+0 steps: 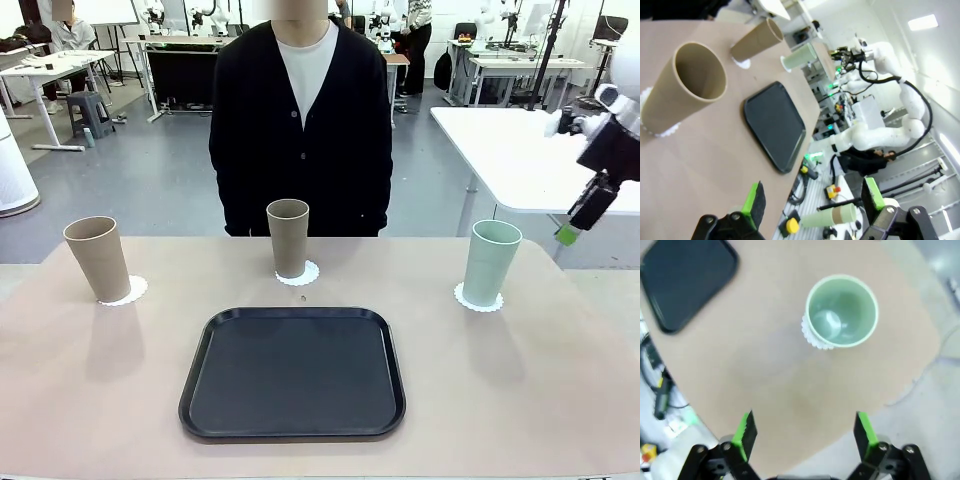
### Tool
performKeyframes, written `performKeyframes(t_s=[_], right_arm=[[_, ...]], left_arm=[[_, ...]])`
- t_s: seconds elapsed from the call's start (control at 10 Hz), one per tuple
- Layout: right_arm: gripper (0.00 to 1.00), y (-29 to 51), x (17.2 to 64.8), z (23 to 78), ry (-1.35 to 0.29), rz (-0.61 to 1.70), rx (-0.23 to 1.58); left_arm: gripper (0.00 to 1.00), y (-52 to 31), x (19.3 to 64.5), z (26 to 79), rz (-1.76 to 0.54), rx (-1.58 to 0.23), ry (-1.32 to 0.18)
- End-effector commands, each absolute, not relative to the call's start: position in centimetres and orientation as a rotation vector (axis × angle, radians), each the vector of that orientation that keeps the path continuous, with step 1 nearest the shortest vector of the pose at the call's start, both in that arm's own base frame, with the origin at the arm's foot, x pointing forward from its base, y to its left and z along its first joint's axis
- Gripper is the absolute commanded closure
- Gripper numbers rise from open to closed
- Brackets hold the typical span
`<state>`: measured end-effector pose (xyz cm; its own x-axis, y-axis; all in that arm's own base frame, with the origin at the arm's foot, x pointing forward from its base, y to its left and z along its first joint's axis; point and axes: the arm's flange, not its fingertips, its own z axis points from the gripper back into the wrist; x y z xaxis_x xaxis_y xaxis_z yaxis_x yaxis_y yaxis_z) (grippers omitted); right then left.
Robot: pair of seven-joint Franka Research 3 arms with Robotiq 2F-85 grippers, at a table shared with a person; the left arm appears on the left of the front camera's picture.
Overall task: Place coasters on the table and set cups on them.
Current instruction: Take one Reusable plastic cup from the Flat Tray and place it on a coaster set by the human.
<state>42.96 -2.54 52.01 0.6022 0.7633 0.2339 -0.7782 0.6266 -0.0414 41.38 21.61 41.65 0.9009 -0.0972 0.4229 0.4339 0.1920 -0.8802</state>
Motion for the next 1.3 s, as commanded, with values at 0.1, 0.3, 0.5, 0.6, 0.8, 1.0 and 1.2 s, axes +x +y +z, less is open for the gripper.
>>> performKeyframes(t_s=[0.1, 0.3, 0.5, 0.6, 0.8, 1.0, 1.2], right_arm=[[0.00, 0.3, 44.4, 53.8, -0.148, 0.687, -0.019], [0.00, -0.4, 43.4, 53.3, -0.195, 0.753, -0.016], [0.00, -0.4, 43.4, 53.3, -0.195, 0.753, -0.016], [0.00, -0.4, 43.4, 53.3, -0.195, 0.753, -0.016], [0.00, -0.4, 43.4, 53.3, -0.195, 0.753, -0.016], [0.00, -0.4, 43.4, 53.3, -0.195, 0.753, -0.016], [0.00, -0.4, 43.4, 53.3, -0.195, 0.753, -0.016]], left_arm=[[0.00, 21.7, 41.2, 41.8, -0.376, -1.329, -0.305], [0.00, 21.7, 41.2, 41.8, -0.376, -1.329, -0.305], [0.00, 21.7, 41.2, 41.8, -0.376, -1.329, -0.305], [0.00, 21.7, 41.2, 41.8, -0.376, -1.329, -0.305], [0.00, 21.7, 41.2, 41.8, -0.376, -1.329, -0.305], [0.00, 21.7, 41.2, 41.8, -0.376, -1.329, -0.305], [0.00, 21.7, 41.2, 41.8, -0.376, -1.329, -0.305]])
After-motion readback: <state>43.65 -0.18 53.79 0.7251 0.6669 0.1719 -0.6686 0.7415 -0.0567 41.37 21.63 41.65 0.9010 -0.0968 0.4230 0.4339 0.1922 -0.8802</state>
